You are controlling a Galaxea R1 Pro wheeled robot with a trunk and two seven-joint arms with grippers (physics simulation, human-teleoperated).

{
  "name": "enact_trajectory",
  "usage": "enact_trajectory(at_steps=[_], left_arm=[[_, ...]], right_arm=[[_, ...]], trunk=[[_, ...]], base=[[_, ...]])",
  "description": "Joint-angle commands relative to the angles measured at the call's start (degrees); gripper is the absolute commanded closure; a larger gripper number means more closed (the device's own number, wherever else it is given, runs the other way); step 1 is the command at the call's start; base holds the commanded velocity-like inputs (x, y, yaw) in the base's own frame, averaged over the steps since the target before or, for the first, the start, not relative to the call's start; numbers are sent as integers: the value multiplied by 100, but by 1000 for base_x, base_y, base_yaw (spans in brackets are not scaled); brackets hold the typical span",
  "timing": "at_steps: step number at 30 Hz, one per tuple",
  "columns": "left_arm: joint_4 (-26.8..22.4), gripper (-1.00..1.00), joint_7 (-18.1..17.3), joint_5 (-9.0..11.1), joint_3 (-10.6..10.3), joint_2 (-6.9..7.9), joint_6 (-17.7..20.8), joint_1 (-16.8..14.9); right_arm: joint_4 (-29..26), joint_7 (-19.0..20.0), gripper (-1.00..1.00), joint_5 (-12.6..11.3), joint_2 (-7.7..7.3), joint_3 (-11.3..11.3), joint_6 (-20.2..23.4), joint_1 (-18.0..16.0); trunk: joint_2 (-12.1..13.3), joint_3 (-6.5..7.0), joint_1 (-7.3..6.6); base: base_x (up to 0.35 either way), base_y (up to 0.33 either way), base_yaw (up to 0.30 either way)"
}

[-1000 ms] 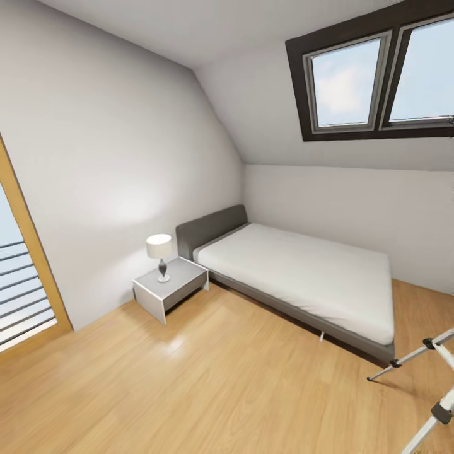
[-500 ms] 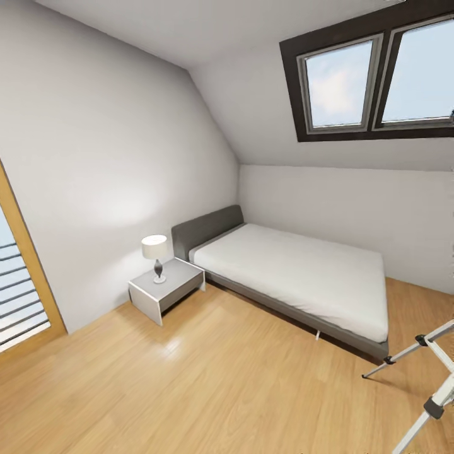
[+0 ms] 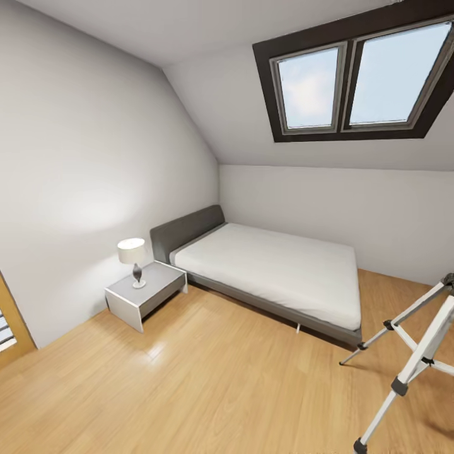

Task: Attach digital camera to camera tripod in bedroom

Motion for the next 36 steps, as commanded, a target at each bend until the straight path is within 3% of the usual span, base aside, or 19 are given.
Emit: enact_trajectory(at_steps=[1, 36], left_arm=[[-6, -100, -7, -19, 45, -1, -7, 1], [-6, -100, -3, -21, 41, -3, 4, 1]], right_arm=[[12, 26, -100, -61, 0, 48, 0, -9], [5, 35, -100, -84, -1, 48, -24, -9]], trunk=[[-7, -9, 2], [-7, -9, 2]], base=[[0, 0, -260], [0, 0, -269]])
